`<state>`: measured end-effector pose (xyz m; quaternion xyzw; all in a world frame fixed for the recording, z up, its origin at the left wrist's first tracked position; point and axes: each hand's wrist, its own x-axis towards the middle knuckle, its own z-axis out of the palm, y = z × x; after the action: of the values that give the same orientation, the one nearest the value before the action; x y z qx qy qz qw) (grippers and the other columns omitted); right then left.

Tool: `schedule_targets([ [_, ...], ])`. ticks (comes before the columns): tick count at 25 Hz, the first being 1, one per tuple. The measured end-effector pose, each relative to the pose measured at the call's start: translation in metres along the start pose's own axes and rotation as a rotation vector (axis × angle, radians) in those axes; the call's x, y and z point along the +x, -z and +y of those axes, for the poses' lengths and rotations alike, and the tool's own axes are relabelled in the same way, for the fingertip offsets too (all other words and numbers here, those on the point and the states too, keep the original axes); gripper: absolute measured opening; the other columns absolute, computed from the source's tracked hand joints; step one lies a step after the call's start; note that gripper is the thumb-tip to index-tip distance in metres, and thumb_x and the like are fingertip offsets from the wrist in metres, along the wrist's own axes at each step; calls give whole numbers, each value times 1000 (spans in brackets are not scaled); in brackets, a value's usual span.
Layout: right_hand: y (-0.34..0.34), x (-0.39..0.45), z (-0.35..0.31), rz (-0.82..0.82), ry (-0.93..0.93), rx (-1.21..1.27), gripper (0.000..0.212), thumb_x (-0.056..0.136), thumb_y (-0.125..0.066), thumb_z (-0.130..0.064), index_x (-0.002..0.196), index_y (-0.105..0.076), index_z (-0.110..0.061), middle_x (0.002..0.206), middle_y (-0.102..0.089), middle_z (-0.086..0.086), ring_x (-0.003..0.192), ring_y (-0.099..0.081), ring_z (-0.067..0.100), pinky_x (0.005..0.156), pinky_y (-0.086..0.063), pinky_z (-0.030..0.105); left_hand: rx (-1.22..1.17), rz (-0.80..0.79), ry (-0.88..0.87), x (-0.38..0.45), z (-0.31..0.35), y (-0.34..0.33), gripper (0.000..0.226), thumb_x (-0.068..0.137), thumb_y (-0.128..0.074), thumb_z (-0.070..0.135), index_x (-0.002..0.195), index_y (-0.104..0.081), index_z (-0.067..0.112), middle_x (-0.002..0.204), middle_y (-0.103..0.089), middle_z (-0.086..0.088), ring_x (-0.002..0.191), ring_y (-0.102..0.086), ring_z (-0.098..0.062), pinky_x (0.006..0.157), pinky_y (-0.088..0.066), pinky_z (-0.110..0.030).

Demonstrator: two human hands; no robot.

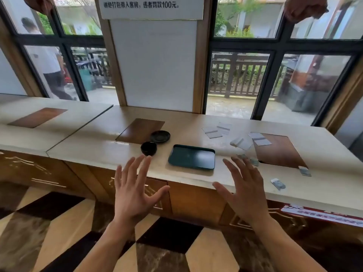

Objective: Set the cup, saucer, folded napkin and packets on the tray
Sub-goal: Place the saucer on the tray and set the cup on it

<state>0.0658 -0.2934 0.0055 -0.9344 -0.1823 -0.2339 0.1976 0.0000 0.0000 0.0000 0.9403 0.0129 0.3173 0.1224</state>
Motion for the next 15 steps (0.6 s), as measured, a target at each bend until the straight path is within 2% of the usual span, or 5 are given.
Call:
schedule_targets([
  [7, -35, 23, -31, -24, -8, -1, 65, 84, -45, -69, 135, -47, -28, 144, -48, -1, 136, -37, 22, 111, -32, 47, -28, -15, -21, 19, -45, -13, 79, 82, -40, 77, 140, -41, 23, 140, -47, -4, 133, -41, -24, 114, -24, -58],
  [12, -73, 62, -31, -26, 6, 82, 65, 83, -48, -64, 133, -51, -23, 139, -52, 1, 130, -44, 23, 106, -39, 48, -55, -24, 30, 46, -68, -43, 74, 83, -39, 75, 137, -43, 25, 137, -50, -4, 129, -44, -23, 115, -24, -55],
  [15, -104, 101, -20, -3, 30, 102, 62, 85, -49, -64, 131, -53, -23, 135, -55, 0, 125, -48, 21, 102, -42, 43, -31, -37, 50, 75, -80, -70, 73, 84, -39, 73, 135, -47, 22, 134, -53, -5, 126, -48, -23, 114, -25, -55],
])
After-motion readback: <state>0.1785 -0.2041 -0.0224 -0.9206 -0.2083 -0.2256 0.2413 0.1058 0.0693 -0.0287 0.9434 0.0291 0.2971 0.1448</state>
